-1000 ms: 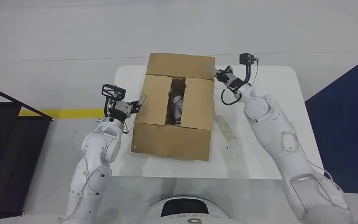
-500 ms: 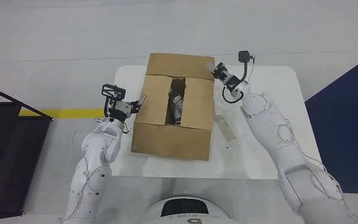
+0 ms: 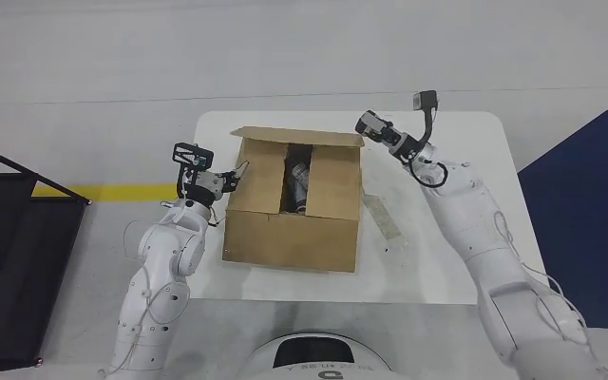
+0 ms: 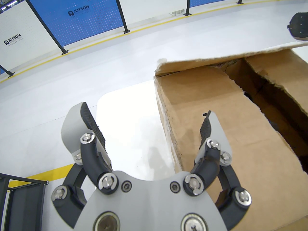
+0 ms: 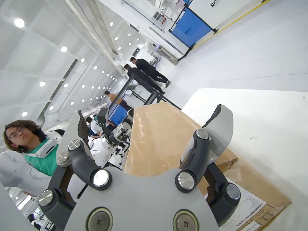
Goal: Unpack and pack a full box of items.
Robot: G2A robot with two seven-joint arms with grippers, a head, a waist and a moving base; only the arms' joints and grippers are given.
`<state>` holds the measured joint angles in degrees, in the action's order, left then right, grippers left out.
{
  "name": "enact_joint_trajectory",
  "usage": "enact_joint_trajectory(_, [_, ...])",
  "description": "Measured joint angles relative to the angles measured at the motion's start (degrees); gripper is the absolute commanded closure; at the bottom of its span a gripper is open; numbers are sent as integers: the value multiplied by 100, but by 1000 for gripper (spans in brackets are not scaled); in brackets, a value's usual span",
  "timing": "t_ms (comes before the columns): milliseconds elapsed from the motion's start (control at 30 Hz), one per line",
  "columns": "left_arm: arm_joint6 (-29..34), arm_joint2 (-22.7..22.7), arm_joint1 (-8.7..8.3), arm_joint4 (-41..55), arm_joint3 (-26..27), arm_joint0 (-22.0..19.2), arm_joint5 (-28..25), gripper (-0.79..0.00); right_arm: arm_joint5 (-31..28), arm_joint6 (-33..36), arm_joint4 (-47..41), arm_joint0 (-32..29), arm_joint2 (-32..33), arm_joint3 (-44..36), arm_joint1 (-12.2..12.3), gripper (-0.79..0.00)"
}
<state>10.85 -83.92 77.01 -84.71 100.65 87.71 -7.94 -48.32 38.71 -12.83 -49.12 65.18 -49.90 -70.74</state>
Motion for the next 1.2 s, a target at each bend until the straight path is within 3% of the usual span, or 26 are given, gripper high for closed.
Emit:
enact_joint_trajectory(233, [-60,-64,-12,-62,8,19,42,-785,-352,721,400,90,-19,40,92,-785])
enact_joint_trajectory(433, [-75,-587,-65,426,19,131,-48,-785,-542,867,624,4,65,-55,184,-785])
enact_joint_trajectory(633, [-391,-1086,-185,609,173,555,-1145,-785,-446,813,779,-83,87,-259,234,-785])
enact_joint_trajectory(867, [-1456,-1801,-340,872,15,1156,-2671,-785,-258,657,1137,-132,-63,-500,233,-785])
enact_joint_trajectory(967, [-1760,-2089,-401,580,-54,1370,-2926,-785,-184,626,1217,-120,-145,-541,222,-785])
enact_joint_trajectory(1100, [-2168,-2059,-484,-335,-23,1568,-3279,-785,-34,598,1316,-34,-290,-559,190,-785])
enact_joint_trajectory(1200, [-2464,-1964,-526,-1143,-48,1690,-3124,-785,41,553,1388,32,-394,-581,162,-785])
